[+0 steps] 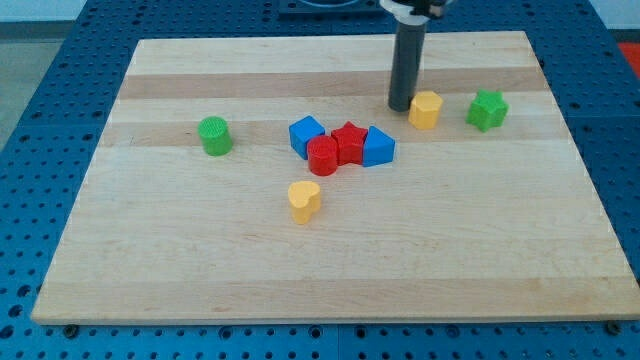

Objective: Slide the green circle into the top side of the yellow hexagon

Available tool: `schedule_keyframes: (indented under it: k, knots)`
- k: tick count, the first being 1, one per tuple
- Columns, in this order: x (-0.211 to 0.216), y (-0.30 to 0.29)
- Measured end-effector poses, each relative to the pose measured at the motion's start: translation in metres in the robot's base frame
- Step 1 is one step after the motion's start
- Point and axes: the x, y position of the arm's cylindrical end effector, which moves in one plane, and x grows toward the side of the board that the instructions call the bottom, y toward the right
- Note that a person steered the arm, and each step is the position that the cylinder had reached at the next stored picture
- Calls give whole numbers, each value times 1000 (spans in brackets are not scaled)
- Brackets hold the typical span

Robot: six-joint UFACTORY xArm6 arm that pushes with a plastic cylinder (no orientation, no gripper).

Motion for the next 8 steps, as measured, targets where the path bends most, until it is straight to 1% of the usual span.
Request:
schedule_keyframes:
  k: [1,2,3,4,5,6,7,8]
  knots:
    - [4,20]
    - [3,17]
    - [-10,-50]
    - [-19,-146]
    - [-15,-223]
    - [-15,-230]
    - [-5,-205]
    - [-2,-199]
